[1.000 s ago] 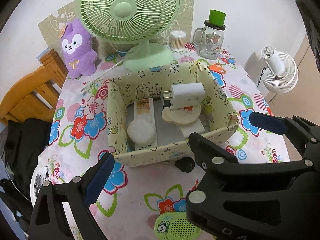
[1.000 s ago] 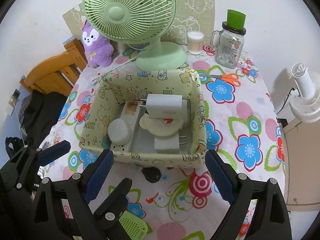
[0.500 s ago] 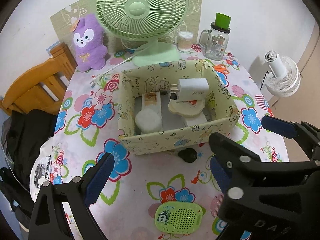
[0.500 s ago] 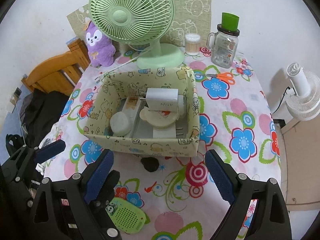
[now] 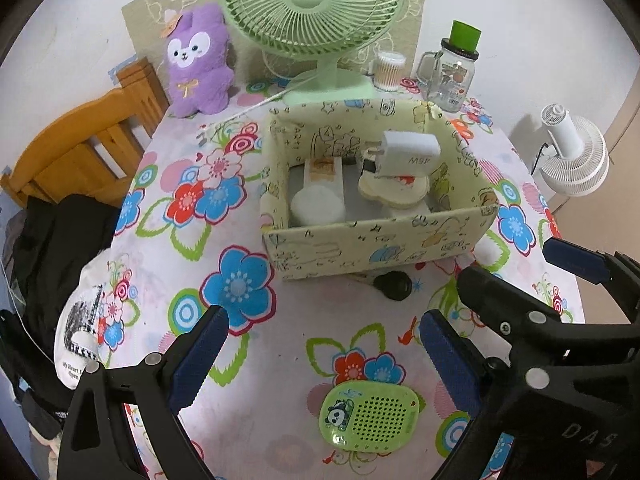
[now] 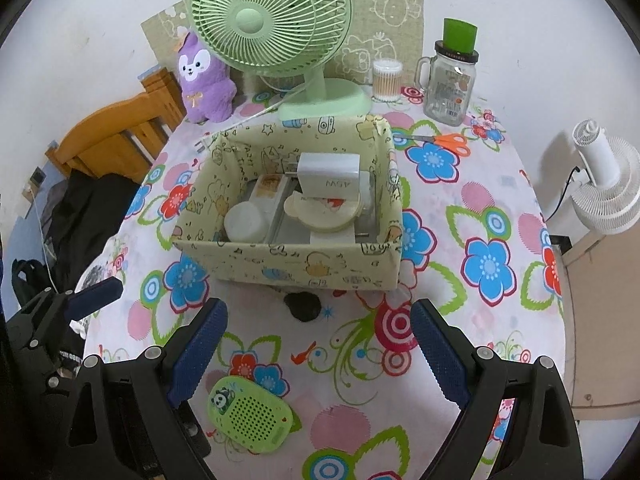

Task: Organize rigid objects
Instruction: 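Withdraw both tools from the box toward the green panda card case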

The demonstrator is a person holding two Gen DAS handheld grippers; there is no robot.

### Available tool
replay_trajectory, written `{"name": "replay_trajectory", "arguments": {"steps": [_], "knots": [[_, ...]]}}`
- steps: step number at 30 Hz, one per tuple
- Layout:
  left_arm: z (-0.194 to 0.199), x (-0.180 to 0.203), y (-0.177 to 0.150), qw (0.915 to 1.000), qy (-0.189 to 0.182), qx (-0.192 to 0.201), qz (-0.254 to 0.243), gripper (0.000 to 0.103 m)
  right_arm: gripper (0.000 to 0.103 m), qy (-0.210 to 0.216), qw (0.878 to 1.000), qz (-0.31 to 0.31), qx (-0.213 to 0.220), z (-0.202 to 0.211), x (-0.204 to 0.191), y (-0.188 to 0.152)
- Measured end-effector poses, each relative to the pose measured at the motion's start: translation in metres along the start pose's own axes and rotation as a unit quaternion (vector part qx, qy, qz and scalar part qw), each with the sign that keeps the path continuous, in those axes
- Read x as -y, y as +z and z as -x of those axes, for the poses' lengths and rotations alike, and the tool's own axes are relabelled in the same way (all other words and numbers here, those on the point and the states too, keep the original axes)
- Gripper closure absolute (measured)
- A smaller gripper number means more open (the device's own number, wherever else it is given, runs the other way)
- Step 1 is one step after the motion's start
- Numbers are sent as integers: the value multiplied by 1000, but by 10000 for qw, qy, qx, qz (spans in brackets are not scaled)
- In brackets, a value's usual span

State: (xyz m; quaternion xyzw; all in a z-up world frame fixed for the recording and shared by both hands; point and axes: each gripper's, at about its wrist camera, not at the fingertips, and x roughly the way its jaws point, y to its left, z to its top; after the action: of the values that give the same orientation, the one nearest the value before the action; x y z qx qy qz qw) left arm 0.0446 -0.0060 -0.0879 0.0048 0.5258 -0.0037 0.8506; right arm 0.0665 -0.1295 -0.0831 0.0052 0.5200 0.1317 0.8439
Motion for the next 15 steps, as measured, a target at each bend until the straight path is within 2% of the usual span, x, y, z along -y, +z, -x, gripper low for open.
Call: {"name": "replay_trajectory", "arguments": {"steps": [15], "knots": [[-35, 2, -34, 9990, -236, -370, 108, 5, 9, 45, 9993, 235, -289, -34, 1, -31]]}}
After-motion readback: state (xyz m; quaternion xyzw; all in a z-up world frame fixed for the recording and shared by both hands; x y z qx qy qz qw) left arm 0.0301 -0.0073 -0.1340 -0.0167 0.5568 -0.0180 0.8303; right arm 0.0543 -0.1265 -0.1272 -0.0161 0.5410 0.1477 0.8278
